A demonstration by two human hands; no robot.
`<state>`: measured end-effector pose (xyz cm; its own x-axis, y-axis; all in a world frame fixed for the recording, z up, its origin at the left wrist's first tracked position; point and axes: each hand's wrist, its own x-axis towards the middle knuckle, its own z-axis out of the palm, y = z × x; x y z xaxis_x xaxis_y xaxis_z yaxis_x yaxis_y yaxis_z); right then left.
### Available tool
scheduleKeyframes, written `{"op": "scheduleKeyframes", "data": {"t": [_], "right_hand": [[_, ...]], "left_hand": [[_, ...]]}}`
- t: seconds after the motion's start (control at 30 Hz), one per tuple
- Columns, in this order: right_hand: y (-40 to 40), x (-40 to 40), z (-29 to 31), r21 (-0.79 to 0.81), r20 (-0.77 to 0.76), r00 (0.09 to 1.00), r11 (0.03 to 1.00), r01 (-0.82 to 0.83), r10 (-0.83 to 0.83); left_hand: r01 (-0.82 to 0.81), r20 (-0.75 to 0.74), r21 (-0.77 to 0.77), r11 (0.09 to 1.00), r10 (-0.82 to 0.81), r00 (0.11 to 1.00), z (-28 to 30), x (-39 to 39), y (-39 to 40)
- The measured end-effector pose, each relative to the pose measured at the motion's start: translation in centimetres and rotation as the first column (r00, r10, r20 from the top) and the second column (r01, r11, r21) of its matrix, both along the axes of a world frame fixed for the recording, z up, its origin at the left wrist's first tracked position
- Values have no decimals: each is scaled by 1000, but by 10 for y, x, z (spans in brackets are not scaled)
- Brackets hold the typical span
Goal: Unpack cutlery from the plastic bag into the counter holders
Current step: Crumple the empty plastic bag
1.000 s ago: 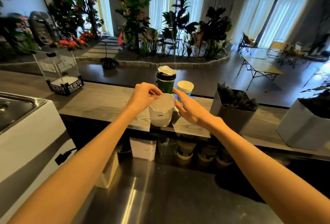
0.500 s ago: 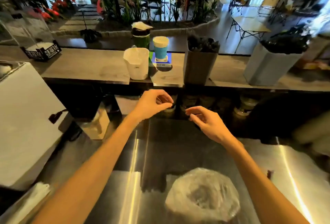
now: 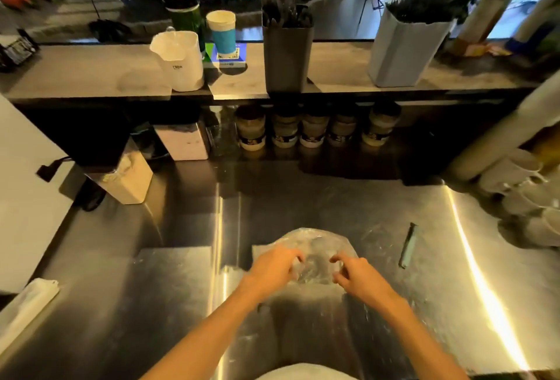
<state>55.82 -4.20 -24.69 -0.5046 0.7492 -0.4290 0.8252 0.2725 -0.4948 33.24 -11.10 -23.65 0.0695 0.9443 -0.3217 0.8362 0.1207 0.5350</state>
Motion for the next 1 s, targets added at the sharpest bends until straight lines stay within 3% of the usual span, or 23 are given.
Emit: {"op": "scheduleKeyframes", "data": {"t": [0.1, 0.27, 0.33, 0.47, 0.7, 0.8, 0.83, 0.9, 0.93, 1.0], "right_hand": [[-10, 7, -8, -19, 67, 997, 999, 42, -41], [-17, 8, 15, 3, 22, 993, 994, 112, -113], [-13, 7, 32, 17, 6, 995, 995, 101, -102], [2, 5, 70, 22, -69, 995, 997, 78, -76], [18, -2, 117, 10, -139, 990, 1000, 2, 0], [19, -8, 114, 61, -137, 989, 997, -47, 55], [17, -10, 111, 88, -110, 990, 993, -76, 85], [12, -11, 101, 139, -41, 989, 981, -133, 140], [10, -11, 95, 156, -42, 988, 978, -137, 145], [9, -7, 83, 197, -148, 984, 978, -67, 97]], "left_hand": [[-20, -249, -121, 992, -11, 968, -14, 12, -10], [-32, -385, -3, 999, 28, 922, -4, 21, -10], [-27, -423, -35, 999, 10, 906, 15, 18, -6], [26, -395, -86, 996, -58, 917, 62, 6, 11], [81, -298, 5, 997, -75, 952, 97, -13, 21], [91, -315, -99, 991, -118, 942, 92, -18, 15], [85, -278, -142, 986, -122, 953, 88, -21, 13], [-47, -32, -152, 987, 43, 999, 88, -29, 8], [-149, 123, -116, 982, 163, 979, 88, -34, 5], [-361, 293, 42, 932, 334, 896, 86, -46, 1]]}}
